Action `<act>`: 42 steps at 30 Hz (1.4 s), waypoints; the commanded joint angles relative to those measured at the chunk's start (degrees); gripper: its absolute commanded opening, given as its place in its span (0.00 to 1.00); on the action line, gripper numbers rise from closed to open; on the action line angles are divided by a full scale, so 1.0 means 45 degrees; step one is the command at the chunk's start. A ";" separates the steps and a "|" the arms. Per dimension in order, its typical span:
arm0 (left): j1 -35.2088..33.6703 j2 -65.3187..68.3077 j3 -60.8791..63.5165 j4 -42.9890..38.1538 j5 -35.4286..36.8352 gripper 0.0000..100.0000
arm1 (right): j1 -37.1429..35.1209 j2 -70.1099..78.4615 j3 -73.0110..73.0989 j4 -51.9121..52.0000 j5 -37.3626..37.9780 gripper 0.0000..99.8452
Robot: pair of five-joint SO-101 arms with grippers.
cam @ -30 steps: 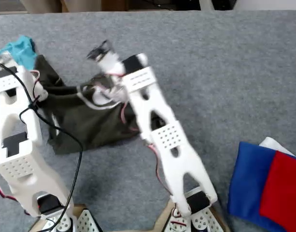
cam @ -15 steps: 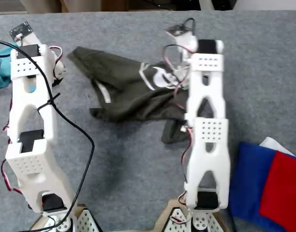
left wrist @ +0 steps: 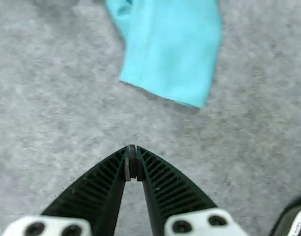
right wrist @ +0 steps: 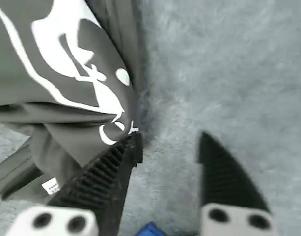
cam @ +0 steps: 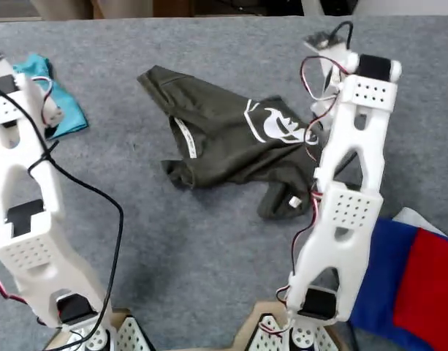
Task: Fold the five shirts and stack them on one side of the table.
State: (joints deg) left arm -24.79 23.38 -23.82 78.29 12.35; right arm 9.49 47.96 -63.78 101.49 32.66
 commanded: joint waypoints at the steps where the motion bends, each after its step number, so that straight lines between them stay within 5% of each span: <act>1: -0.0430 -0.0361 -0.0410 0.0234 -0.0430 0.02 | -0.0576 -0.2178 0.0029 0.0195 0.0215 0.27; 12: -0.2618 -0.0361 0.1817 -0.0215 -0.1055 0.02 | -0.8234 -0.4249 0.3487 0.0098 0.0059 0.27; 17: -0.3634 -0.0420 0.4024 -0.2247 -0.1289 0.02 | -1.0168 -0.3487 0.3429 -0.0586 0.0137 0.26; 23: -0.4103 -0.0381 0.4200 -0.2598 -0.1231 0.02 | -1.1907 -0.1709 0.3389 -0.1993 0.0156 0.26; 29: -0.4122 -0.0361 0.4708 -0.3438 -0.1231 0.02 | -1.2493 -0.0147 0.2549 -0.2501 0.0059 0.26; 42: -0.4063 -0.0361 0.4669 -0.3438 -0.1211 0.02 | -1.0969 0.2921 -0.1221 -0.1192 -0.0313 0.26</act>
State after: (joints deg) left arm -43.16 23.38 -2.73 63.43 6.90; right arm -41.58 60.62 -64.22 94.11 31.87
